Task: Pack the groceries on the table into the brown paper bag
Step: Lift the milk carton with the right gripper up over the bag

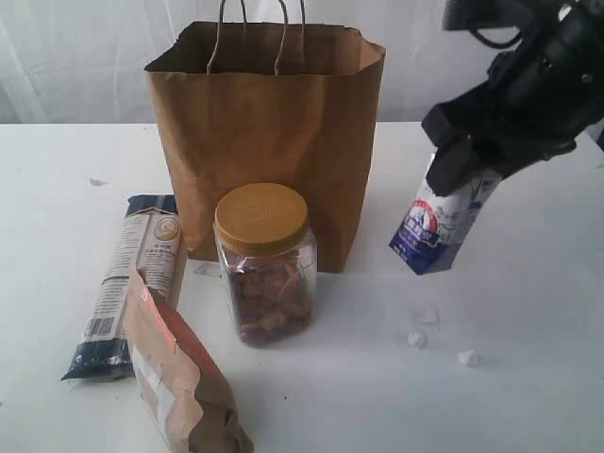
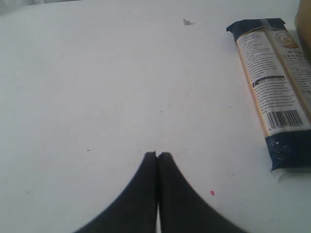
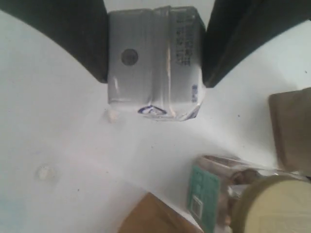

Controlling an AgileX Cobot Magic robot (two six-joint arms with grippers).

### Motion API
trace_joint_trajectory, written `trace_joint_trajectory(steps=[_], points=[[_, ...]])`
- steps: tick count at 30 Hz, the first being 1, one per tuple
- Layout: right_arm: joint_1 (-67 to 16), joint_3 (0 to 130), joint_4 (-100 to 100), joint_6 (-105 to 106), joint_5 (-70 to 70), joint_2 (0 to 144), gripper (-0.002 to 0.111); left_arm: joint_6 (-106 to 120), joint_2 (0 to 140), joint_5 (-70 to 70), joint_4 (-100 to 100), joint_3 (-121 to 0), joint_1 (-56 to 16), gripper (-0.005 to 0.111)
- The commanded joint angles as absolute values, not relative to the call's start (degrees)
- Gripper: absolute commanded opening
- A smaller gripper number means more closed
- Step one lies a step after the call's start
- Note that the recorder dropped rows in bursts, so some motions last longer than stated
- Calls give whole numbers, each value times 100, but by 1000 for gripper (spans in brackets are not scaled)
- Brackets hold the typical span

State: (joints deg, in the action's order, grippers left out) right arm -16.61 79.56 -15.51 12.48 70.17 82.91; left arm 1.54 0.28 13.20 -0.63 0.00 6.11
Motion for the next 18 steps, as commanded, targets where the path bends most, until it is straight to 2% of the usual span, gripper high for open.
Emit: trace_joint_trajectory(steps=[1,6,12,18], points=[[-1653,8254,-1910,1217,6967,7768,26,150,0,1327,-93,0,592,0],[-1653,8565,-2472,1217,5567,7363,26,150,0,1327,-93,0,592,0],[-1664,8588,-4552,1328,3001,7214,26,150,0,1327,-93,0,592,0],[-1664,8588,-5126,1531,1739,7416,26,150,0,1327,-93,0,592,0]])
